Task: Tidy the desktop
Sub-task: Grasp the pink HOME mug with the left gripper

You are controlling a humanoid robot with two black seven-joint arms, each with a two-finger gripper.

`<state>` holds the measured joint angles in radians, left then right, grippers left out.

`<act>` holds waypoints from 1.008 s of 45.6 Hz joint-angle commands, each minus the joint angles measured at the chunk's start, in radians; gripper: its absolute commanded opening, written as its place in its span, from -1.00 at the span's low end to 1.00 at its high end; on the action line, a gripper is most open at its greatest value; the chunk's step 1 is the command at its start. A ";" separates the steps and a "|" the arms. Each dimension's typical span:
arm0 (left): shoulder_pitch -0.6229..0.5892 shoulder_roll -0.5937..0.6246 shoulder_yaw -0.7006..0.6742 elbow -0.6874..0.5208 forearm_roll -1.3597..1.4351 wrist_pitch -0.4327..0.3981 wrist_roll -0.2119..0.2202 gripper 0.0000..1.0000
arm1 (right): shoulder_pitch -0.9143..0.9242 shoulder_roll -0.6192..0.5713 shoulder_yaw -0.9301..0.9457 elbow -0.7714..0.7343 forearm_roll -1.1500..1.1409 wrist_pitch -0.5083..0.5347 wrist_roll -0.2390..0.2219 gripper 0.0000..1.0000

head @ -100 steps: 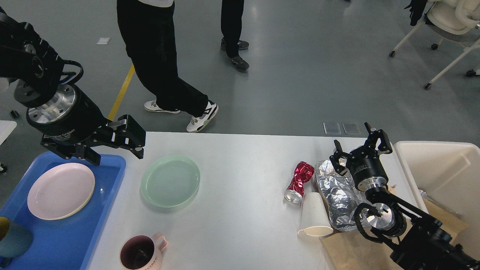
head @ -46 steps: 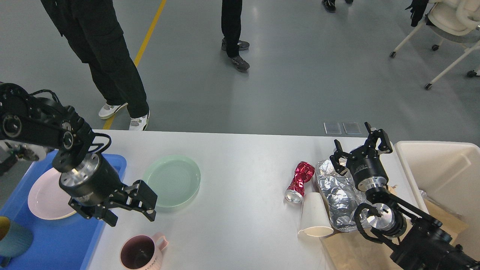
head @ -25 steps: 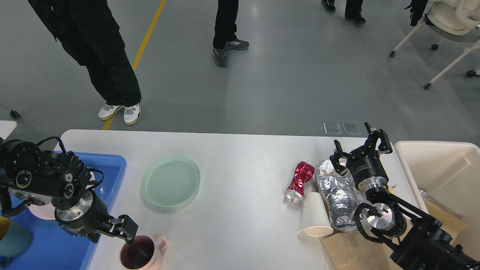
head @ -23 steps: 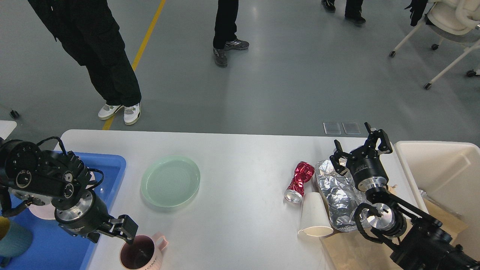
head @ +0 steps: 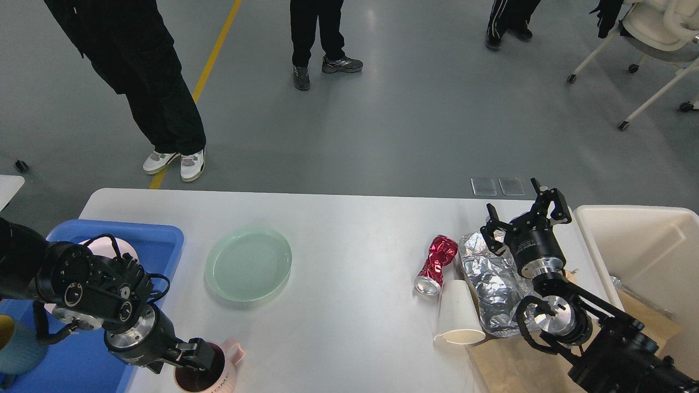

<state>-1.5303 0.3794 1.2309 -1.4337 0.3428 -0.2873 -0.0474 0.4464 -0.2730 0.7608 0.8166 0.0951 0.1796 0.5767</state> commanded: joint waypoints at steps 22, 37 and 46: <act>0.050 -0.017 -0.004 0.070 0.002 0.003 0.061 -0.91 | 0.000 0.000 0.000 -0.001 0.000 0.000 0.000 1.00; 0.042 -0.013 -0.013 0.073 0.004 0.000 0.107 -1.00 | 0.000 0.001 0.000 -0.001 0.000 0.000 0.000 1.00; -0.121 0.018 0.025 0.015 -0.002 -0.145 0.086 -1.00 | 0.000 0.001 0.000 -0.001 0.000 0.000 0.000 1.00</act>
<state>-1.5313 0.3772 1.2304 -1.3772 0.3481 -0.3286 0.0503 0.4464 -0.2717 0.7608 0.8163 0.0951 0.1794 0.5767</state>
